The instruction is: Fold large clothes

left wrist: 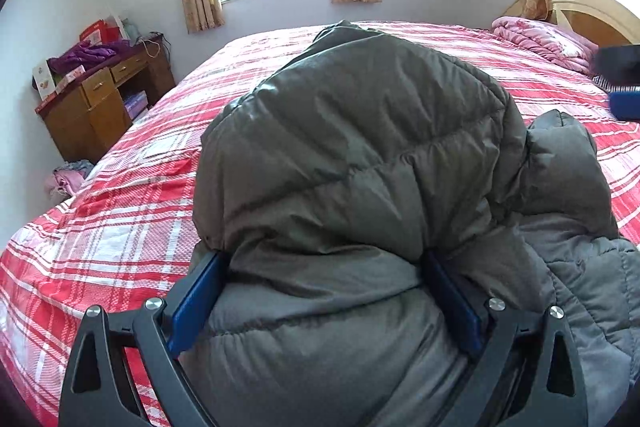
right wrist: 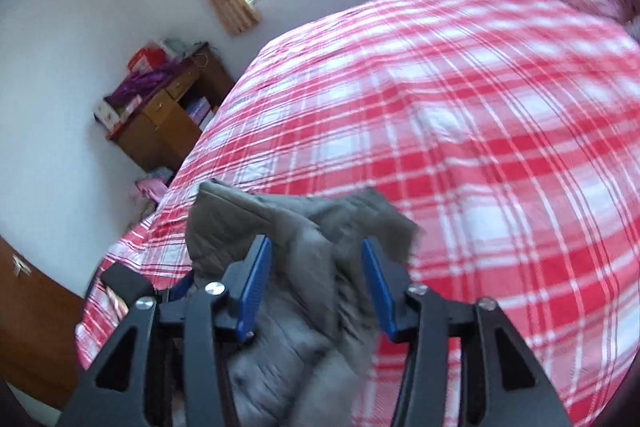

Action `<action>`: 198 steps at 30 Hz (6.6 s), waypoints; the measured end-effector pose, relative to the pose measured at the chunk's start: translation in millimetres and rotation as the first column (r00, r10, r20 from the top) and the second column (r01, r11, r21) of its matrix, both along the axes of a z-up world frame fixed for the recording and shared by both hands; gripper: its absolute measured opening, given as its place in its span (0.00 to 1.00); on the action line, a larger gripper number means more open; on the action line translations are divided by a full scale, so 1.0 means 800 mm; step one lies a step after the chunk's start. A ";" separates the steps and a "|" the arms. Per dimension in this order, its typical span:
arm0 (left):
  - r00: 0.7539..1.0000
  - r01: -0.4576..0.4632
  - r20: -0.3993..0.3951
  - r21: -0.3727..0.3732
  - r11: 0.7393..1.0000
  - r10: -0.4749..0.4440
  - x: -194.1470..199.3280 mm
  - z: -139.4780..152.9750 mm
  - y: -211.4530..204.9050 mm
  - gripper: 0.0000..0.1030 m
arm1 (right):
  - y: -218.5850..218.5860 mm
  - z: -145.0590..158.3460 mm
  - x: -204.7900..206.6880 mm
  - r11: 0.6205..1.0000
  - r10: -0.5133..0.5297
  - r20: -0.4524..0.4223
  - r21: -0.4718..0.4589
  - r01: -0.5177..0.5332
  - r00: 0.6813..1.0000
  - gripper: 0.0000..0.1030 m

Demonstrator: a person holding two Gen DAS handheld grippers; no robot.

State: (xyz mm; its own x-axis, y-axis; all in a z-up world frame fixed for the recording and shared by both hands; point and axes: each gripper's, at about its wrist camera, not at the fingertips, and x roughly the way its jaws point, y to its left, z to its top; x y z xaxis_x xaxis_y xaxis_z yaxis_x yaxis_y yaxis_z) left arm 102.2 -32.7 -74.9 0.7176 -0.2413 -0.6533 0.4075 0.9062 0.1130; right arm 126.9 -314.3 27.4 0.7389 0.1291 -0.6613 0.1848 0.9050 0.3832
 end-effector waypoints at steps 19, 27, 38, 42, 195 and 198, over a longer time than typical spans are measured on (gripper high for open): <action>0.989 0.032 -0.134 -0.176 0.984 -0.056 0.025 -0.007 0.018 0.97 | 0.018 -0.149 0.059 0.968 -0.144 -0.007 -0.210 0.139 0.990 0.60; 0.990 0.022 -0.134 -0.141 0.990 -0.041 0.024 -0.003 0.011 0.97 | 0.014 -0.160 0.061 0.974 -0.133 0.021 -0.183 0.134 0.991 0.61; 0.990 0.050 -0.125 -0.147 0.988 -0.069 0.045 0.074 0.062 0.98 | -0.007 -0.088 -0.009 0.992 -0.037 0.099 -0.114 0.048 0.994 0.51; 0.990 0.051 -0.121 -0.112 0.992 -0.065 0.085 0.081 0.041 0.98 | 0.023 -0.052 -0.073 0.987 0.022 0.165 -0.160 0.005 0.986 0.49; 0.783 -0.620 -0.197 -0.178 0.764 0.589 0.138 0.093 0.432 0.99 | 0.460 -0.125 0.276 0.907 0.418 0.053 -0.088 -0.413 0.907 0.27; 0.768 -0.635 -0.236 -0.148 0.759 0.596 0.152 0.054 0.430 0.99 | 0.459 -0.125 0.274 0.909 0.413 0.053 -0.088 -0.408 0.909 0.27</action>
State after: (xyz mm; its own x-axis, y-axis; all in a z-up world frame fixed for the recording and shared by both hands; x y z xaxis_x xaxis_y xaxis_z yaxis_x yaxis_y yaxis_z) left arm 223.5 311.1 -32.1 0.6445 0.0726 -0.7612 -0.2520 0.9600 -0.1218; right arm 346.4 53.1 -72.3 0.6753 0.3838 -0.6297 -0.2335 0.9212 0.3111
